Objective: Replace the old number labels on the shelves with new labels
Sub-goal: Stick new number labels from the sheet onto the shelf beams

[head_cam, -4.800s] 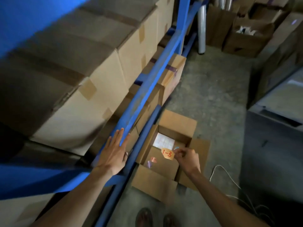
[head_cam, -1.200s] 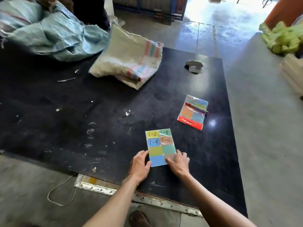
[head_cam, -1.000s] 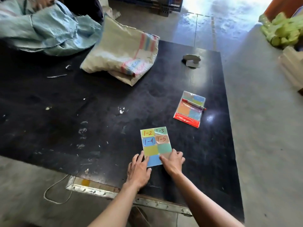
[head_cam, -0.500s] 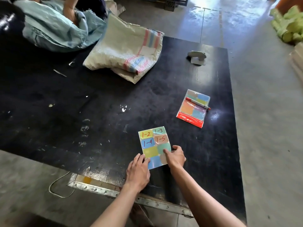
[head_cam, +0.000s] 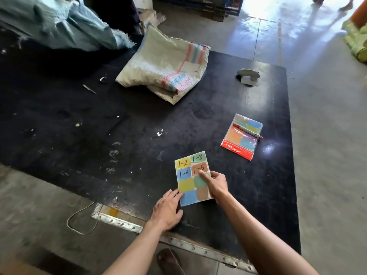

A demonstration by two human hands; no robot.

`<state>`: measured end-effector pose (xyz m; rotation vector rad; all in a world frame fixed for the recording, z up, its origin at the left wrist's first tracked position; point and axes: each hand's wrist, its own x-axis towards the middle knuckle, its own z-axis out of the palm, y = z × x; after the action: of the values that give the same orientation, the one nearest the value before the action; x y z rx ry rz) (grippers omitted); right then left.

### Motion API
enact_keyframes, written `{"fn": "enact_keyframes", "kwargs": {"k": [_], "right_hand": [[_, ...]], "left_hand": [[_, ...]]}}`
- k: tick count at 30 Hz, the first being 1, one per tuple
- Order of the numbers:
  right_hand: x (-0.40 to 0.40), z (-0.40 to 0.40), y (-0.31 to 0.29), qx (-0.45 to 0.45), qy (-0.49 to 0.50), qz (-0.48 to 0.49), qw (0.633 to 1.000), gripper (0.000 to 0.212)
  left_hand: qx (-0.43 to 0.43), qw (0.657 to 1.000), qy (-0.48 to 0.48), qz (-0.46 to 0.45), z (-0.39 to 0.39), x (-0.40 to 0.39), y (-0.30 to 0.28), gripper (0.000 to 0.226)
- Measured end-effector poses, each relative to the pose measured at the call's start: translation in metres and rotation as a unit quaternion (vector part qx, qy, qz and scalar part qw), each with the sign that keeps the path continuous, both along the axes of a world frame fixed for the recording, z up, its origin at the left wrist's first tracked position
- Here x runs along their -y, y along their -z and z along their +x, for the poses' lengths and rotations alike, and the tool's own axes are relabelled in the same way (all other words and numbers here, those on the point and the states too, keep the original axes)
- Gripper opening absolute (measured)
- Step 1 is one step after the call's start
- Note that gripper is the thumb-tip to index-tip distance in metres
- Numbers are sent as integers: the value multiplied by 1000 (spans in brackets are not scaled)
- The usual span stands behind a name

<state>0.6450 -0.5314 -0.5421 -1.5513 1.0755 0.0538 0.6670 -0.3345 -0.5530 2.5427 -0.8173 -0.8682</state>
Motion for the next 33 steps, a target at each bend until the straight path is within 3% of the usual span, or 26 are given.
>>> {"fn": "enact_keyframes", "kwargs": {"k": [3, 5, 7, 10, 14, 19, 24, 27, 31, 33], "right_hand": [[-6, 13, -11, 16, -29, -7, 999, 29], [-15, 23, -22, 40, -65, -1, 997, 27], [-28, 35, -36, 71, -118, 11, 990, 25], [-56, 53, -66, 122, -217, 40, 968, 23], [-105, 79, -109, 175, -329, 73, 925, 25], [-186, 109, -154, 207, -446, 72, 868, 28], [-287, 119, -188, 266, -552, 39, 789, 21], [-355, 110, -208, 297, -615, 31, 730, 20], [-438, 85, -231, 349, -659, 43, 665, 17], [-470, 70, -241, 383, -660, 60, 643, 27]], "left_hand": [[-40, 994, -76, -65, 4, -15, -5, 63], [-72, 971, -193, -123, 9, -26, -11, 63], [-133, 917, -330, -183, 20, -40, -22, 64], [-202, 804, -485, -280, 42, -68, -41, 63], [-214, 674, -566, -424, 62, -120, -79, 90], [-107, 620, -581, -517, 60, -201, -155, 80], [70, 535, -654, -530, 27, -282, -212, 20], [146, 491, -697, -501, -7, -332, -238, 17], [224, 402, -746, -482, -55, -389, -267, 13], [240, 379, -759, -472, -78, -410, -280, 13]]}}
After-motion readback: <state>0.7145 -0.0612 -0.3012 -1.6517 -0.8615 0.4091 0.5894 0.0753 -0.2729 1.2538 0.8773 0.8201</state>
